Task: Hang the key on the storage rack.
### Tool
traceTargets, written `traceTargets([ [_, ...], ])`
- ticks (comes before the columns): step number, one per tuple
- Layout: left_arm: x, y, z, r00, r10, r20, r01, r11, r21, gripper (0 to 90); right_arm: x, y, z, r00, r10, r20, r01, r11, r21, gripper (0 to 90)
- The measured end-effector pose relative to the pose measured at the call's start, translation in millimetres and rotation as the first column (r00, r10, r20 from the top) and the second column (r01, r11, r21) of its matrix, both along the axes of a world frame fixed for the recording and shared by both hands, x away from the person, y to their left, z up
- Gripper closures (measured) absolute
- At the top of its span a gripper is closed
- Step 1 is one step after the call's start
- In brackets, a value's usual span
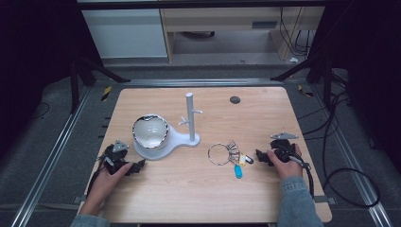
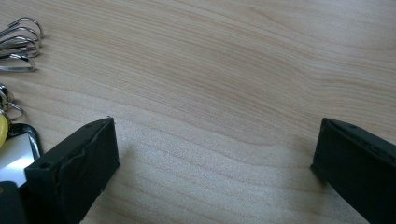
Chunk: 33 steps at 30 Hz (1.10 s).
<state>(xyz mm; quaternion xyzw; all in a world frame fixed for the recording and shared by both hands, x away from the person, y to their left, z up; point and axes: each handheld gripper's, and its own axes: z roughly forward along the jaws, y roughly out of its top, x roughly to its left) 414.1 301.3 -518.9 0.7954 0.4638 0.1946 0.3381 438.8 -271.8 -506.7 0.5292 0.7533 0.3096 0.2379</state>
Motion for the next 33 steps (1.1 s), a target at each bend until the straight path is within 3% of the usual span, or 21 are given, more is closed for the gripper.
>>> traceTargets([
  [14,0.3,-0.1,-0.1,1.0000,-0.001,0.001,0.001,1.0000,-0.001,0.0,-0.9,-0.9,0.6,1.0000,0.006,-0.003,-0.006,1.000,-0.001,1.5],
  [19,0.3,0.0,-0.1,1.0000,-0.003,0.001,0.003,1.0000,-0.002,0.0,-1.4,-1.8,3.9,0.9998,0.019,-0.009,-0.019,1.000,-0.005,11.7],
  [21,0.3,0.0,-0.1,1.0000,-0.002,0.001,0.002,1.0000,-0.002,0.0,-2.4,-1.4,10.8,0.9989,0.040,-0.023,-0.041,0.998,-0.047,16.6],
  [23,0.3,0.0,-0.2,1.0000,-0.002,0.001,0.002,1.0000,-0.002,0.0,-3.0,0.2,16.2,0.9979,0.057,-0.032,-0.059,0.997,-0.056,19.4],
  [27,0.3,0.0,-0.2,1.0000,-0.002,0.001,0.002,1.0000,-0.001,0.0,-2.4,4.1,24.2,0.9933,0.105,-0.048,-0.108,0.992,-0.065,21.0],
  [29,0.2,-0.1,-0.2,1.0000,-0.001,0.001,0.001,1.0000,-0.001,0.0,-0.7,8.6,30.3,0.9836,0.160,-0.084,-0.167,0.982,-0.084,23.3],
  [33,-0.1,-0.2,-0.2,1.0000,0.002,0.001,-0.002,1.0000,-0.001,0.0,3.7,13.0,38.7,0.9723,0.202,-0.118,-0.214,0.972,-0.102,27.7],
])
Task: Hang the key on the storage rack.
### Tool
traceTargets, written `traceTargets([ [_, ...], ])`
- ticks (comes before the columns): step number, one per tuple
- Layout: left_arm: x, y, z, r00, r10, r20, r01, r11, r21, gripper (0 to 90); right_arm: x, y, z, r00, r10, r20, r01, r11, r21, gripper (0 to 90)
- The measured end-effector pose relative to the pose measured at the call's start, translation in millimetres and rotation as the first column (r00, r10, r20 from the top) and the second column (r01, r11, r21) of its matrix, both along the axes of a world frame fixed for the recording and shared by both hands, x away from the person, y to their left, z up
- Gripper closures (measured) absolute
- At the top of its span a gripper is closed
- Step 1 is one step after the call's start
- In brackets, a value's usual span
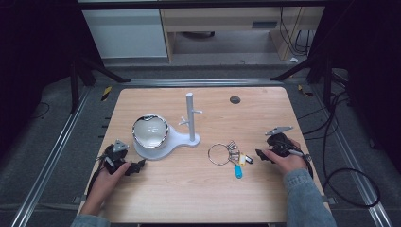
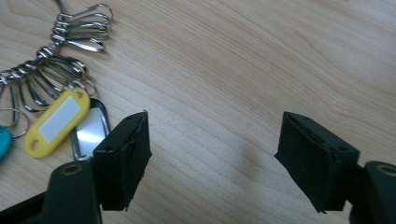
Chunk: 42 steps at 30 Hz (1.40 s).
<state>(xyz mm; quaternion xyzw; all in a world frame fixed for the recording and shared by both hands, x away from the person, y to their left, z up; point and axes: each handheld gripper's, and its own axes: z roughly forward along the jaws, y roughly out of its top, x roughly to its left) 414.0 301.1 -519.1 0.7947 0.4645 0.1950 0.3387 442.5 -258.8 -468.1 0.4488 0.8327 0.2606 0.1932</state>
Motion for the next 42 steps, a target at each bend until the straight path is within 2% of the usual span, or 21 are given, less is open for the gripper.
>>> traceTargets([
  [4,-0.1,-0.1,0.0,1.0000,0.002,0.000,-0.002,1.0000,0.000,0.0,4.5,5.5,8.8,0.9988,0.037,-0.032,-0.038,0.999,-0.022,32.3],
  [6,-0.1,-0.1,0.0,1.0000,0.002,0.000,-0.002,1.0000,0.000,0.0,7.9,11.6,16.0,0.9964,0.075,-0.040,-0.077,0.996,-0.045,40.6],
  [12,-0.1,-0.1,0.0,1.0000,0.002,0.000,-0.002,1.0000,0.000,0.0,15.1,28.2,24.2,0.9795,0.179,-0.093,-0.187,0.979,-0.085,57.4],
  [14,-0.1,-0.1,0.0,1.0000,0.002,0.000,-0.002,1.0000,0.000,0.0,17.3,34.4,24.9,0.9726,0.207,-0.105,-0.217,0.972,-0.086,62.4],
  [15,-0.1,-0.1,0.0,1.0000,0.002,0.000,-0.002,1.0000,0.000,0.0,17.3,34.4,24.9,0.9726,0.207,-0.105,-0.217,0.972,-0.086,62.4],
  [16,-0.1,-0.1,0.0,1.0000,0.001,0.000,-0.001,1.0000,0.000,0.0,20.0,40.8,24.7,0.9653,0.234,-0.116,-0.245,0.965,-0.093,67.5],
  [18,-0.1,-0.1,0.0,1.0000,0.001,0.000,-0.001,1.0000,0.000,0.0,22.5,46.8,24.2,0.9589,0.254,-0.126,-0.267,0.958,-0.100,70.1],
  [19,-0.1,-0.1,0.0,1.0000,0.001,0.000,-0.001,1.0000,0.000,0.0,22.5,46.8,24.2,0.9589,0.254,-0.126,-0.267,0.958,-0.100,70.1],
  [20,-0.1,-0.1,0.0,1.0000,0.001,0.000,-0.001,1.0000,0.000,0.0,25.6,55.2,22.8,0.9493,0.278,-0.146,-0.296,0.949,-0.113,69.6],
  [23,-0.1,0.0,0.0,1.0000,0.001,0.000,-0.001,1.0000,0.000,0.0,30.1,66.2,20.0,0.9376,0.305,-0.167,-0.328,0.935,-0.135,70.0],
  [24,-0.1,0.0,0.0,1.0000,0.001,0.000,-0.001,1.0000,0.000,0.0,30.1,66.2,20.0,0.9376,0.305,-0.167,-0.328,0.935,-0.135,70.0],
  [25,-0.1,-0.1,0.0,1.0000,0.001,0.000,-0.001,1.0000,0.000,0.0,33.3,73.0,18.5,0.9289,0.323,-0.181,-0.352,0.923,-0.157,71.4],
  [26,-0.1,-0.1,0.0,1.0000,0.001,0.000,-0.001,1.0000,0.000,0.0,33.3,73.0,18.5,0.9289,0.323,-0.181,-0.352,0.923,-0.157,71.4],
  [27,-0.1,-0.1,0.0,1.0000,0.001,0.000,-0.001,1.0000,0.000,0.0,36.6,79.4,17.4,0.9195,0.341,-0.196,-0.375,0.911,-0.174,73.5],
  [28,-0.1,-0.1,0.0,1.0000,0.001,0.000,-0.001,1.0000,0.000,0.0,38.4,82.2,17.0,0.9144,0.352,-0.200,-0.387,0.904,-0.182,74.0],
  [30,-0.1,0.0,0.0,1.0000,0.001,0.000,-0.001,1.0000,0.000,0.0,41.0,86.6,16.2,0.9078,0.362,-0.212,-0.401,0.896,-0.190,75.4],
  [31,-0.1,0.0,0.0,1.0000,0.001,0.000,-0.001,1.0000,0.000,0.0,43.1,89.4,15.7,0.9020,0.373,-0.217,-0.415,0.887,-0.202,76.4],
  [33,-0.1,-0.1,0.0,1.0000,0.001,0.000,-0.001,1.0000,0.000,0.0,45.1,94.2,14.8,0.8925,0.386,-0.233,-0.433,0.877,-0.206,76.7],
  [34,-0.1,0.0,0.0,1.0000,0.001,0.000,-0.001,1.0000,0.000,0.0,46.4,96.2,14.0,0.8863,0.398,-0.236,-0.447,0.869,-0.213,76.7],
  [39,-0.1,-0.1,0.0,1.0000,0.001,0.000,-0.001,1.0000,0.000,0.0,50.6,104.8,9.6,0.8689,0.419,-0.263,-0.480,0.845,-0.238,77.9],
  [42,-0.1,-0.1,0.0,1.0000,0.001,0.000,-0.001,1.0000,0.000,0.0,51.4,107.6,8.6,0.8617,0.423,-0.280,-0.489,0.840,-0.237,80.5],
])
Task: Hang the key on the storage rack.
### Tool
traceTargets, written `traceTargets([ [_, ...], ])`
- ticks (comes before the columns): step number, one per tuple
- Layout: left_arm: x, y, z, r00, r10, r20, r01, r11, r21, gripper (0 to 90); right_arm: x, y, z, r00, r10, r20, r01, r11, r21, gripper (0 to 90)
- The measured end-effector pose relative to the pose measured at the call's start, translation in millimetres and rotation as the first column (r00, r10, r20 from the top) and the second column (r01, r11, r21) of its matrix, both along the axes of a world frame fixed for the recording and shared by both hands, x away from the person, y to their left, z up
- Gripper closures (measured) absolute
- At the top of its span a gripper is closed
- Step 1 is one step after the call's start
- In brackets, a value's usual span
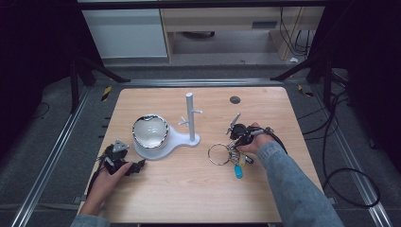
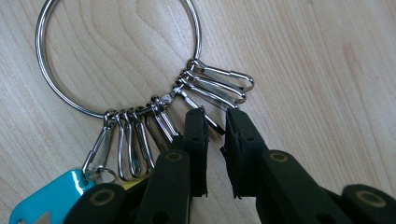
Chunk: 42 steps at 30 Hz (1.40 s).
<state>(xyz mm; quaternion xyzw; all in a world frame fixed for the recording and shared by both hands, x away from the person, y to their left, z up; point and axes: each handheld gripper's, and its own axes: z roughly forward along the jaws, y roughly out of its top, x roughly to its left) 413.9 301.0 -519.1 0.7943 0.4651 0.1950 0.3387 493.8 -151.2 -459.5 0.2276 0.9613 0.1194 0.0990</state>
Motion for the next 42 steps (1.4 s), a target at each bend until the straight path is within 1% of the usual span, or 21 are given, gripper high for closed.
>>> traceTargets([
  [1,0.0,0.0,0.0,1.0000,0.000,0.000,0.000,1.0000,0.000,0.0,-0.2,0.6,-0.2,1.0000,0.002,-0.009,-0.002,1.000,-0.003,81.4],
  [2,0.0,0.0,0.0,1.0000,0.000,0.000,0.000,1.0000,0.000,0.0,-0.2,0.6,-0.2,1.0000,0.002,-0.009,-0.002,1.000,-0.003,81.4],
  [3,0.0,0.0,0.0,1.0000,0.000,0.000,0.000,1.0000,0.000,0.0,-0.7,1.5,-0.8,0.9997,0.015,-0.018,-0.015,1.000,-0.016,82.7],
  [4,0.0,0.0,0.0,1.0000,0.000,0.000,0.000,1.0000,0.000,0.0,-1.3,2.1,-0.7,0.9996,0.016,-0.024,-0.016,1.000,-0.018,83.0],
  [13,0.0,0.0,0.0,1.0000,0.000,0.000,0.000,1.0000,0.000,0.0,0.1,13.2,0.0,0.9976,0.052,-0.045,-0.055,0.997,-0.048,82.8],
  [16,0.0,0.0,0.0,1.0000,0.000,0.000,0.000,1.0000,0.000,0.0,1.8,17.2,-1.3,0.9967,0.062,-0.052,-0.065,0.996,-0.069,82.8],
  [17,0.0,0.0,0.0,1.0000,0.000,0.000,0.000,1.0000,0.000,0.0,2.6,18.8,-2.3,0.9959,0.073,-0.053,-0.077,0.994,-0.077,82.8],
  [20,0.0,0.0,0.0,1.0000,0.000,0.000,0.000,1.0000,0.000,0.0,4.2,21.4,-4.6,0.9949,0.080,-0.061,-0.085,0.993,-0.087,83.2],
  [24,0.0,0.0,0.0,1.0000,0.000,0.000,0.000,1.0000,0.000,0.0,6.6,23.4,-4.5,0.9947,0.076,-0.069,-0.082,0.993,-0.090,83.9],
  [30,0.0,0.0,0.0,1.0000,0.000,0.000,0.000,1.0000,0.000,0.0,8.4,21.3,-4.6,0.9943,0.059,-0.089,-0.065,0.995,-0.072,87.7],
  [37,0.0,0.0,0.0,1.0000,0.000,0.000,0.000,1.0000,0.000,0.0,9.8,17.1,-2.9,0.9944,0.022,-0.103,-0.027,0.999,-0.043,88.5],
  [39,0.0,0.0,0.0,1.0000,0.000,0.000,0.000,1.0000,0.000,0.0,9.9,16.2,-1.4,0.9941,0.020,-0.107,-0.024,0.999,-0.037,88.5],
  [40,0.0,0.1,0.0,1.0000,0.000,0.000,0.000,1.0000,0.001,0.0,9.5,14.4,3.0,0.9936,-0.001,-0.113,-0.001,1.000,-0.018,88.6],
  [41,0.0,0.1,0.0,1.0000,0.000,0.000,0.000,1.0000,0.001,0.0,9.5,14.4,3.0,0.9936,-0.001,-0.113,-0.001,1.000,-0.018,88.6],
  [42,0.0,0.0,0.0,1.0000,0.000,0.000,0.000,1.0000,0.001,0.0,9.4,12.3,6.9,0.9933,-0.002,-0.116,0.002,1.000,-0.004,88.6],
])
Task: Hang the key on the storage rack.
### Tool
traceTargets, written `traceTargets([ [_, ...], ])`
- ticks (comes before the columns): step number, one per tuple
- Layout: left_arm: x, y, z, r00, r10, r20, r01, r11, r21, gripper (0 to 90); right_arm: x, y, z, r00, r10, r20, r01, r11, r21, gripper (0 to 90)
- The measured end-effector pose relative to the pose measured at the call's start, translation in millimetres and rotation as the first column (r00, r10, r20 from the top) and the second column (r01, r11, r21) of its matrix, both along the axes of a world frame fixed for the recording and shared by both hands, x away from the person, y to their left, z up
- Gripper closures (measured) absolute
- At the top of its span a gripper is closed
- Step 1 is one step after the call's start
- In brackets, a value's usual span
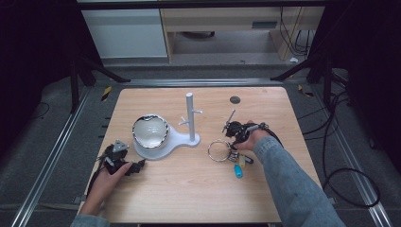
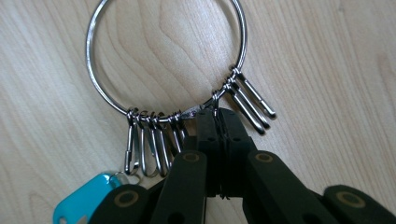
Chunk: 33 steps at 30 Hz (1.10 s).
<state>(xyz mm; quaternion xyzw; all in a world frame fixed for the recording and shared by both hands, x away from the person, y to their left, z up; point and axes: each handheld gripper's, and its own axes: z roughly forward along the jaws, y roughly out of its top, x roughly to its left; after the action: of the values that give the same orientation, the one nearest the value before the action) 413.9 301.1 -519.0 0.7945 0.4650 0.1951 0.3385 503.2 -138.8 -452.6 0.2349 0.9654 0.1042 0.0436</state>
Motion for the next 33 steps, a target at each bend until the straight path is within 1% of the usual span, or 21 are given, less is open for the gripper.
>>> traceTargets([
  [3,0.0,0.0,0.0,1.0000,0.000,0.000,0.000,1.0000,0.000,0.0,-0.7,-2.1,5.7,1.0000,-0.004,0.002,0.004,1.000,0.011,88.6],
  [6,0.0,0.0,0.0,1.0000,0.000,0.000,0.000,1.0000,0.000,0.0,-1.8,-4.5,14.6,0.9999,-0.017,0.005,0.016,0.999,0.036,88.6],
  [8,0.0,0.0,0.0,1.0000,0.000,0.000,0.000,1.0000,0.000,0.0,-1.6,-6.3,20.5,0.9999,-0.010,0.012,0.010,0.999,0.043,88.6],
  [10,0.0,0.0,0.0,1.0000,0.000,0.000,0.000,1.0000,0.000,0.0,-1.8,-7.6,27.3,0.9997,-0.024,0.011,0.023,0.997,0.067,88.7],
  [11,0.0,0.0,0.0,1.0000,0.000,0.000,0.000,1.0000,0.000,0.0,-1.5,-8.2,30.0,0.9997,-0.020,0.012,0.019,0.997,0.072,88.6],
  [13,0.0,0.0,0.0,1.0000,0.000,0.000,0.000,1.0000,0.000,0.0,-1.9,-8.5,38.5,0.9993,-0.029,0.022,0.028,0.997,0.074,88.7],
  [15,0.0,0.0,0.0,1.0000,0.000,0.000,0.000,1.0000,-0.001,0.0,-1.5,-8.9,41.1,0.9993,-0.026,0.027,0.024,0.997,0.080,88.7],
  [17,0.0,0.0,0.0,1.0000,0.000,0.000,0.000,1.0000,0.000,0.0,-0.5,-10.0,50.6,0.9989,-0.025,0.041,0.021,0.995,0.096,88.7],
  [18,0.0,0.0,0.0,1.0000,0.000,0.000,0.000,1.0000,0.000,0.0,-0.3,-10.3,54.1,0.9987,-0.026,0.044,0.022,0.995,0.097,88.7],
  [19,0.0,-0.1,0.0,1.0000,0.000,0.000,0.000,1.0000,-0.001,0.0,0.1,-10.6,61.1,0.9983,-0.033,0.048,0.028,0.995,0.097,88.7],
  [25,0.0,0.0,0.0,1.0000,0.000,0.000,0.000,1.0000,0.000,0.0,1.9,-10.7,76.0,0.9971,-0.035,0.067,0.028,0.995,0.097,88.7],
  [26,0.0,0.0,0.0,1.0000,0.000,0.000,0.000,1.0000,0.000,0.0,1.9,-10.7,76.0,0.9971,-0.035,0.067,0.028,0.995,0.097,88.7],
  [27,0.0,0.0,0.0,1.0000,0.000,0.000,0.000,1.0000,0.000,0.0,3.3,-10.8,81.6,0.9964,-0.035,0.077,0.027,0.994,0.101,88.7],
  [29,0.0,0.0,0.0,1.0000,0.000,0.000,0.000,1.0000,0.000,0.0,4.0,-10.3,87.6,0.9959,-0.042,0.079,0.034,0.995,0.099,88.7],
  [31,0.0,0.0,0.0,1.0000,0.000,0.000,0.000,1.0000,-0.001,0.0,5.3,-10.1,92.9,0.9951,-0.039,0.091,0.030,0.995,0.099,88.7],
  [33,0.0,0.0,0.0,1.0000,0.000,0.000,0.000,1.0000,-0.001,0.0,5.3,-9.7,94.8,0.9950,-0.041,0.092,0.032,0.995,0.100,88.7],
])
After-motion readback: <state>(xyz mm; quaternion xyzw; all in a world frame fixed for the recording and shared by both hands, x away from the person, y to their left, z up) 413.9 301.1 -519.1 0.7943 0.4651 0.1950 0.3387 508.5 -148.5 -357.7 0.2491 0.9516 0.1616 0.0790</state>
